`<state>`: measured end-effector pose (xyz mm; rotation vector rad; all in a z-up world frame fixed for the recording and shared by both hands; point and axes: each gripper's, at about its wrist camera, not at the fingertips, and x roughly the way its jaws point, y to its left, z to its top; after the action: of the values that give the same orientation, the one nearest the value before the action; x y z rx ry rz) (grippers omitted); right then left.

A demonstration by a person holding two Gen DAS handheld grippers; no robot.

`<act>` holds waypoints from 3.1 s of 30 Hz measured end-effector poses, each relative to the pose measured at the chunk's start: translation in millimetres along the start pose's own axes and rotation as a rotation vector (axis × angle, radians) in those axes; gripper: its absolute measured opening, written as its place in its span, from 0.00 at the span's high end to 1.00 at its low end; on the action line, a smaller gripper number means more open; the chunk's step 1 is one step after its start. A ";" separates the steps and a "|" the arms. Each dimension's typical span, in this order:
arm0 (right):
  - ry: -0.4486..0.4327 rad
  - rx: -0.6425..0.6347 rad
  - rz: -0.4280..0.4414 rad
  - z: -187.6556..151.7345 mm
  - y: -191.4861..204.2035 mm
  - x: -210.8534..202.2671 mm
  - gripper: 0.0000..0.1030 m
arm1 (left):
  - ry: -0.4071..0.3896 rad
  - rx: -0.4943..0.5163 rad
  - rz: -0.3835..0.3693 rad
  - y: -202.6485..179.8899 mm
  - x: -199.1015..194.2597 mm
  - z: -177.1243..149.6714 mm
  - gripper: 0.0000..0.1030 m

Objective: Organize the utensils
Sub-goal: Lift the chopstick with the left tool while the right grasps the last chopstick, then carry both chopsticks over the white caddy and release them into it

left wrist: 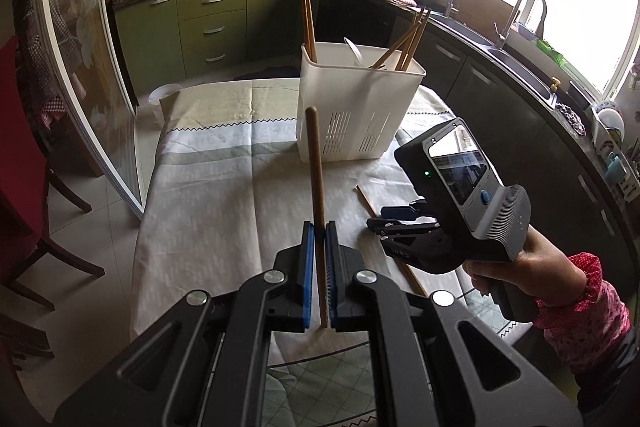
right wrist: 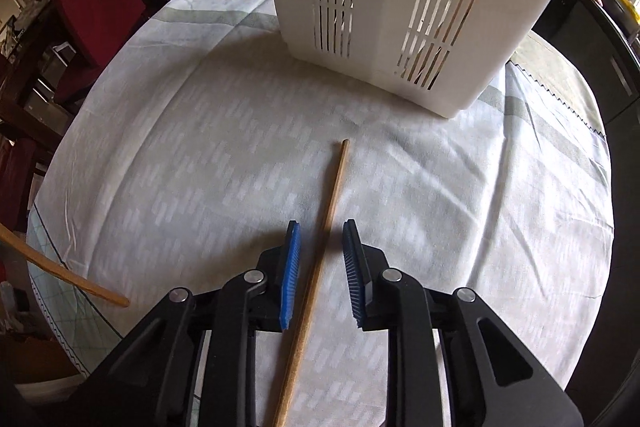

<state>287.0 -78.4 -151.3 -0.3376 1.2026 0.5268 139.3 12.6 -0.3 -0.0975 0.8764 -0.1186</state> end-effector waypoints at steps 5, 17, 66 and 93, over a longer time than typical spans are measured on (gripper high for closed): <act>-0.019 0.004 -0.004 -1.9 3.3 -1.7 0.94 | -0.002 0.002 0.000 0.0 -0.7 -0.4 0.94; -0.377 0.088 0.134 -33.4 -20.5 -116.3 0.94 | -0.006 0.030 0.006 -7.4 -1.7 -0.5 0.94; -0.993 0.068 0.084 -93.8 -41.5 -310.8 0.94 | -0.182 0.080 -0.011 -30.9 -68.0 93.2 0.94; -0.892 0.156 0.065 69.8 -107.4 -217.2 0.94 | -0.227 0.078 0.031 -32.7 56.8 189.8 0.94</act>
<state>344.7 -176.6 73.7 0.0831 0.3823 0.5480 319.5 -21.0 81.6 -0.0239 0.6458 -0.1104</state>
